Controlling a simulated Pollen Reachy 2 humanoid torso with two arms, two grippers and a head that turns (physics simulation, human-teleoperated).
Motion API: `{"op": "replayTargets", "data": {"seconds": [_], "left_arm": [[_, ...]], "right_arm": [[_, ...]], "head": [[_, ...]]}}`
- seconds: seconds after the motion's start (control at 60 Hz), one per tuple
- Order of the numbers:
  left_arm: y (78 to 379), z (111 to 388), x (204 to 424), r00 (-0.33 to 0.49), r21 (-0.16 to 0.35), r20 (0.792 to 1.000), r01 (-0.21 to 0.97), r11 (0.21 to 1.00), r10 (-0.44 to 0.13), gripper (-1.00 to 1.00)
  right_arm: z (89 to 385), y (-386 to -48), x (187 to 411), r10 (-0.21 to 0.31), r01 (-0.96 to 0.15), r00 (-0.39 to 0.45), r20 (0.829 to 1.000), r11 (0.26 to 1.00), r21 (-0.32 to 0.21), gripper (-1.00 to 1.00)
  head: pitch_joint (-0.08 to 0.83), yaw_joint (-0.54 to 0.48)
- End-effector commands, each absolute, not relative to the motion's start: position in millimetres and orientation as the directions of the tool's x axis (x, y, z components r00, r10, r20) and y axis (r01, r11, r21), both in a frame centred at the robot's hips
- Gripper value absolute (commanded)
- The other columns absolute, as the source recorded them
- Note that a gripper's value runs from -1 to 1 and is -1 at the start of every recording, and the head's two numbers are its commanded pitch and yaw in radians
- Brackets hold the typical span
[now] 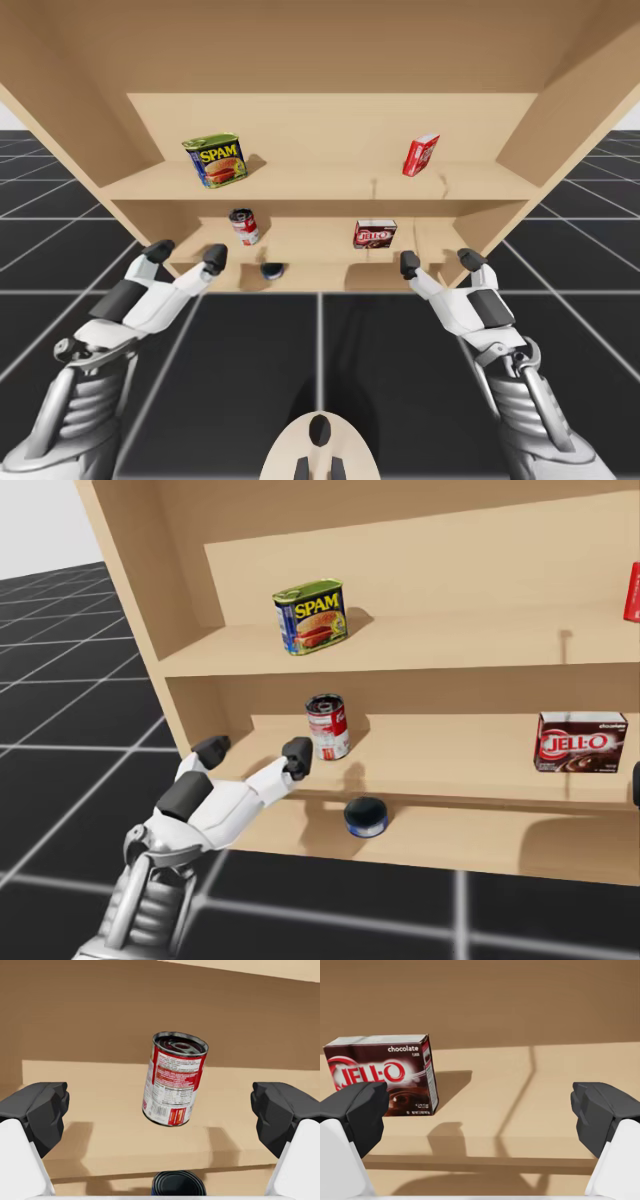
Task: Find the tomato soup can on the shelf and bring it to me.
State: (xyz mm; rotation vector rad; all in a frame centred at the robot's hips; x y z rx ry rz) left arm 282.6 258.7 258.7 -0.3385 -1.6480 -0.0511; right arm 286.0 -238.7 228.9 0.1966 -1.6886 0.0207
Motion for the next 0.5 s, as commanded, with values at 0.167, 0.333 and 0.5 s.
{"op": "replayTargets", "data": {"seconds": [0.167, 0.333, 0.5], "left_arm": [[214, 280, 292, -0.007, -0.150, 0.987, 0.314, 0.937, 0.161, -1.00], [194, 270, 323, 0.019, -0.114, 0.993, 0.278, 0.954, 0.113, -1.00], [191, 260, 357, 0.044, -0.103, 0.994, 0.236, 0.966, 0.096, -1.00]], "right_arm": [[228, -239, 286, -0.131, -0.137, -0.116, 0.985, 0.984, 0.115, -1.00], [228, -241, 286, -0.133, -0.135, -0.116, 0.984, 0.984, 0.118, -1.00], [229, -242, 286, -0.136, -0.134, -0.117, 0.984, 0.984, 0.120, -1.00]], "head": [[0.387, 0.30], [0.387, 0.30], [0.391, 0.30]]}}
